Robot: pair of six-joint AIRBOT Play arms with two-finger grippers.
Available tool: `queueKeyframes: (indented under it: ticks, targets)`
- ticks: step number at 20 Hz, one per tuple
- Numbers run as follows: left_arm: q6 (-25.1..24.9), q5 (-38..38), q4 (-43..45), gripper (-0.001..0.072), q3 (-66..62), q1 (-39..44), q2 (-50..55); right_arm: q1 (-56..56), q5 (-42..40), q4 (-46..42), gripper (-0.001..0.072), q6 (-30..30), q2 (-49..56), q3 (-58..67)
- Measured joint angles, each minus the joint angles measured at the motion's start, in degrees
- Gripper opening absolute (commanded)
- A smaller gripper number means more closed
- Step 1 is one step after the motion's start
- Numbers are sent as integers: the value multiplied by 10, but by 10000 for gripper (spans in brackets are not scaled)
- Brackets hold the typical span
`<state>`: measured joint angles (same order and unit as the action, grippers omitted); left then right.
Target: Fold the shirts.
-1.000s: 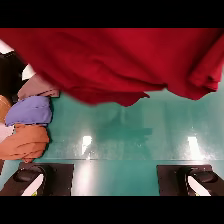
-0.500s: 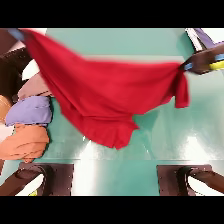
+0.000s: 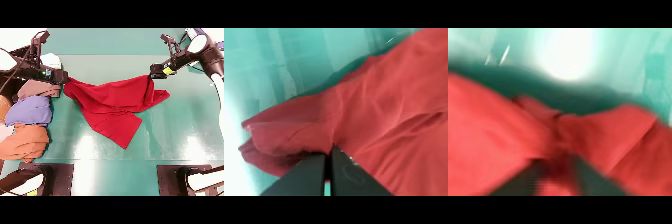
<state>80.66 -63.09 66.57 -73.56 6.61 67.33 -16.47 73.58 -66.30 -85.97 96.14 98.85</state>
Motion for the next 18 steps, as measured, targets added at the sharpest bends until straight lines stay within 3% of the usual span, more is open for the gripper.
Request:
queueKeyframes:
  ticks: [4,8,13,18]
  targets:
    - [-2,24,2,25,6,0,7,58,-42,33,419,9,18,0]
    - [-2,32,3,25,8,0,10,80,39,44,407,42,3,-15]
    - [-2,35,4,25,9,0,10,98,42,42,407,50,-66,-127]
    - [-2,41,3,25,9,0,10,56,-56,72,407,54,-124,-260]
